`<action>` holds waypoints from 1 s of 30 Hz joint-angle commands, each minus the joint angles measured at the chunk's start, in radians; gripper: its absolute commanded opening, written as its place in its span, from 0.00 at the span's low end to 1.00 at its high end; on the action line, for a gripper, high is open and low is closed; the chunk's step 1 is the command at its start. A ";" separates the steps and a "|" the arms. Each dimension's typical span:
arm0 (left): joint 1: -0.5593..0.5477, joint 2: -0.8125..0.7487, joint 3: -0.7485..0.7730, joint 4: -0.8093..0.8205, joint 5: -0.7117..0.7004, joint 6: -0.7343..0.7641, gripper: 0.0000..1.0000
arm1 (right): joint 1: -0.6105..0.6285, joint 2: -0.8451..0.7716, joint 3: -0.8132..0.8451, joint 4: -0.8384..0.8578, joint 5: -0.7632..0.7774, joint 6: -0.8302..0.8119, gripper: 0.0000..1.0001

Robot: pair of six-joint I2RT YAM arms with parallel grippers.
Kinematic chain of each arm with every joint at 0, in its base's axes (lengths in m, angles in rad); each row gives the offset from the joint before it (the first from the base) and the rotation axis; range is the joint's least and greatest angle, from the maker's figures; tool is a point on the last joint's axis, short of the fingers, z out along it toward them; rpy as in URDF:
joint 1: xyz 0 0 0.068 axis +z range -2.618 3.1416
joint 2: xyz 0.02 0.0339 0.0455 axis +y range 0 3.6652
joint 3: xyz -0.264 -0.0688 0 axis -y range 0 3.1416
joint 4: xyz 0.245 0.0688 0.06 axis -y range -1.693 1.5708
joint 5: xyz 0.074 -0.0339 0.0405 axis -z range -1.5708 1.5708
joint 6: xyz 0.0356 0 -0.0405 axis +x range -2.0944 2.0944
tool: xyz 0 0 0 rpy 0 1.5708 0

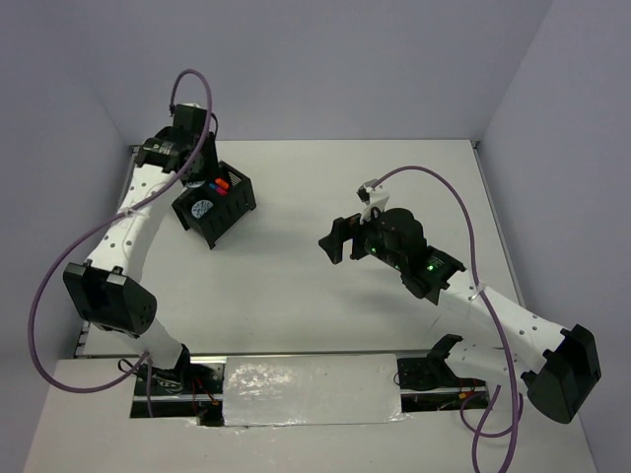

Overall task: Sort the stationery into containers
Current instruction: Place the stationery in the storage box.

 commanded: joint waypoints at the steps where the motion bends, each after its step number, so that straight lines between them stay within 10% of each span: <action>1: 0.101 -0.059 0.031 0.012 0.181 -0.084 0.00 | -0.006 -0.009 0.025 0.014 0.000 -0.001 1.00; 11: 0.281 -0.038 -0.074 0.069 0.597 -0.193 0.00 | -0.005 -0.016 0.032 -0.007 -0.004 0.001 1.00; 30: 0.304 0.003 -0.136 0.074 0.568 -0.191 0.00 | -0.005 -0.012 0.023 -0.014 -0.027 0.001 1.00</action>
